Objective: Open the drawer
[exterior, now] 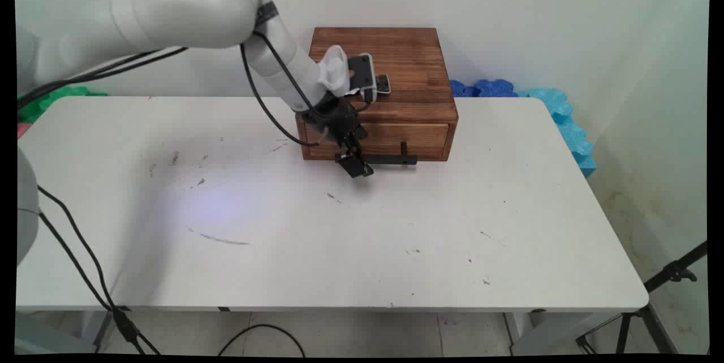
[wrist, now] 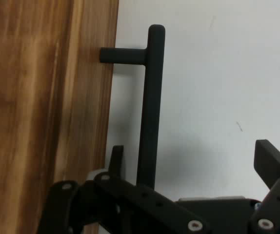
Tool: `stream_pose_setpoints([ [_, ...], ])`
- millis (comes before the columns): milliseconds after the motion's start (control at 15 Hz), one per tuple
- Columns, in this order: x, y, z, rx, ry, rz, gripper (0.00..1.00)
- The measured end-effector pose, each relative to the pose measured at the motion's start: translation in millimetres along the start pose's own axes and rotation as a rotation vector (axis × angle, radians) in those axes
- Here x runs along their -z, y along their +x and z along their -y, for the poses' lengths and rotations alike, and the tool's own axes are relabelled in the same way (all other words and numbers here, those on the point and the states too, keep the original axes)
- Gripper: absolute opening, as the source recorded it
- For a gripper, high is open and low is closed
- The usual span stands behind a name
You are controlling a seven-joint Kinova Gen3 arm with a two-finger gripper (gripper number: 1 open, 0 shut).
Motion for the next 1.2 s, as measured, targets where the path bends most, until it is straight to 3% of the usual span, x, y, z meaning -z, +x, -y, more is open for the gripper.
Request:
stream_pose_setpoints([
  [667,-44,9,-1,-0.031,0.006,0.049,1.00],
  [1200,-62,11,-2,-0.043,0.007,0.068,1.00],
])
